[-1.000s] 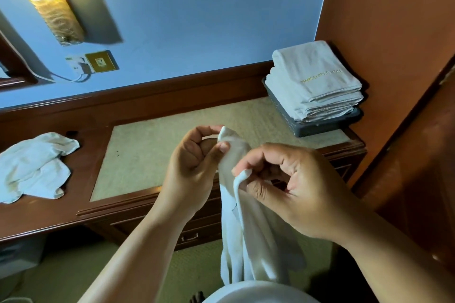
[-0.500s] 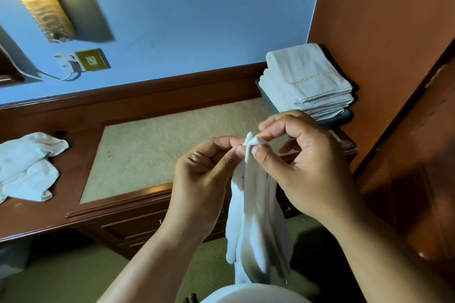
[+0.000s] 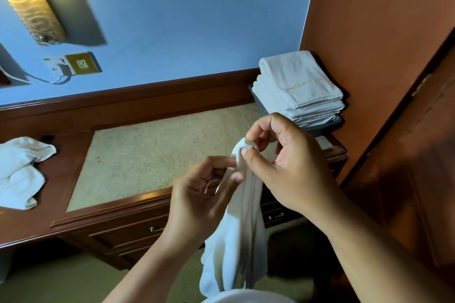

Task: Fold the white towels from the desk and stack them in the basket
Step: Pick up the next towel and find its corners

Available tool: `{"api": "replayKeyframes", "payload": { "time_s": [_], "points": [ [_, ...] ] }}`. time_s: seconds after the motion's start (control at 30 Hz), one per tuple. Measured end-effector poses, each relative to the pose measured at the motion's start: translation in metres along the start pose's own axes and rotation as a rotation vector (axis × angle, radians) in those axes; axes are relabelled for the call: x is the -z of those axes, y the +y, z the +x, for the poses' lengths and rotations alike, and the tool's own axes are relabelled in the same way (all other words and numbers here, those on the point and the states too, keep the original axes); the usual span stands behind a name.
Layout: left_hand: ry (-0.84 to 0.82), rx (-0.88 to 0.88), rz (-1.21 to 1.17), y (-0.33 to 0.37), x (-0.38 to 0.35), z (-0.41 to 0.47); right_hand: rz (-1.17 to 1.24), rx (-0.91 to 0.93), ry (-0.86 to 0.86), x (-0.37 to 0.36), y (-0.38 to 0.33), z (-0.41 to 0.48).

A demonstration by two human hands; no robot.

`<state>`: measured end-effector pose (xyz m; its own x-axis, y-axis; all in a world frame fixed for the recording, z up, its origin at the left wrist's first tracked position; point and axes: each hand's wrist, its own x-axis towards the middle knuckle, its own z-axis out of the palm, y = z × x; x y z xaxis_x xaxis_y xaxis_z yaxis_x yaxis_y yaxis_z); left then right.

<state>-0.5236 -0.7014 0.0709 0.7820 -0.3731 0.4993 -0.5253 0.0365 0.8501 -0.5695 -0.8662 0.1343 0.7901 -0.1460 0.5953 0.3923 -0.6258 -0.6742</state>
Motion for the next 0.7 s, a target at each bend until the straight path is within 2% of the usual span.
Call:
{"api": "replayKeyframes", "payload": {
  "time_s": [0.13,0.23,0.33,0.4,0.43,0.5,0.6,0.7],
  "points": [
    [-0.150,0.080,0.350,-0.034,0.005,-0.005,0.032,0.015,-0.062,-0.001,0.006,0.006],
    [-0.148,0.175,0.307,-0.040,0.021,-0.003,0.035,-0.053,-0.095,0.000,0.018,0.006],
    [-0.201,0.193,0.312,-0.034,0.032,0.005,-0.220,-0.161,-0.305,0.002,0.038,0.005],
    [-0.259,0.125,0.349,-0.027,0.031,0.010,-0.413,-0.187,-0.472,0.001,0.048,0.003],
    [-0.265,0.084,0.379,-0.025,0.029,0.010,-0.470,-0.166,-0.486,0.000,0.051,0.002],
    [-0.265,0.074,0.404,-0.028,0.024,0.010,-0.507,-0.075,-0.380,-0.003,0.054,0.005],
    [-0.368,0.197,0.448,-0.051,0.009,0.001,-0.487,0.041,-0.225,-0.003,0.053,0.018],
    [-0.557,0.316,0.737,-0.094,-0.004,-0.019,-0.469,0.104,-0.121,-0.003,0.051,0.028]
  ]
}}
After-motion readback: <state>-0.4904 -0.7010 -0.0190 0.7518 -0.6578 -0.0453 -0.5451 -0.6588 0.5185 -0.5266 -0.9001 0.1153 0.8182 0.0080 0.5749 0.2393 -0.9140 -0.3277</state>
